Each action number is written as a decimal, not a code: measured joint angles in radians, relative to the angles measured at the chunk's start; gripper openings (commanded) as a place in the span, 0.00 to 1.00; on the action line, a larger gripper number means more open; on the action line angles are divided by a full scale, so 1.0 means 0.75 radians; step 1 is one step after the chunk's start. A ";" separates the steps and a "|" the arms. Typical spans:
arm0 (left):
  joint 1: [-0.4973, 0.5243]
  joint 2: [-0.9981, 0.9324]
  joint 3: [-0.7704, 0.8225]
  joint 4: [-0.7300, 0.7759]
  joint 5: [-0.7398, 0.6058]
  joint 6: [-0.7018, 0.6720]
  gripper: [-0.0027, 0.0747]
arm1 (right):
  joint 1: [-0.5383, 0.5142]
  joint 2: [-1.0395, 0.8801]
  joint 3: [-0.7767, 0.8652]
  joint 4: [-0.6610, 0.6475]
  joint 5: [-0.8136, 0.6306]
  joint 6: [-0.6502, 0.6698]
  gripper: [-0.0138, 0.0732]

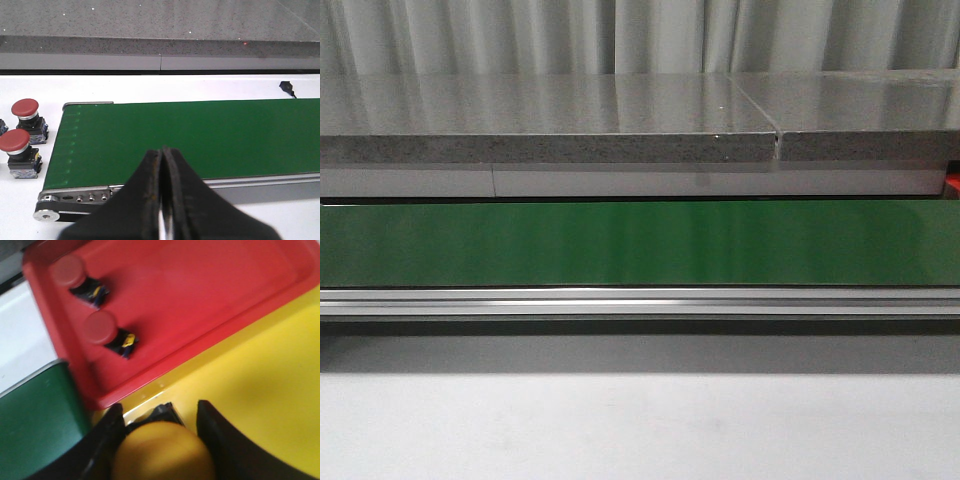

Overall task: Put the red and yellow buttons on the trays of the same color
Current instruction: 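Carry the yellow button into the yellow tray and open the right gripper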

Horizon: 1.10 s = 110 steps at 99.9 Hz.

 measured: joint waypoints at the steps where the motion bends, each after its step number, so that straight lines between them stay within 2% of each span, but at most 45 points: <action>1: 0.000 0.000 0.000 0.000 0.000 0.000 0.01 | -0.005 0.000 0.005 0.000 -0.010 0.004 0.31; 14: 0.000 0.000 0.000 0.000 0.000 0.000 0.01 | -0.068 0.005 0.048 0.000 -0.105 0.023 0.31; 38: 0.000 0.000 0.000 0.000 0.000 0.000 0.01 | -0.079 0.152 0.091 0.000 -0.198 0.030 0.31; 68: 0.000 0.000 0.000 0.000 0.000 0.000 0.01 | -0.079 0.360 0.091 0.006 -0.234 0.034 0.31; 110: 0.000 0.000 0.000 0.000 0.000 0.000 0.01 | -0.079 0.466 0.091 0.038 -0.281 0.034 0.32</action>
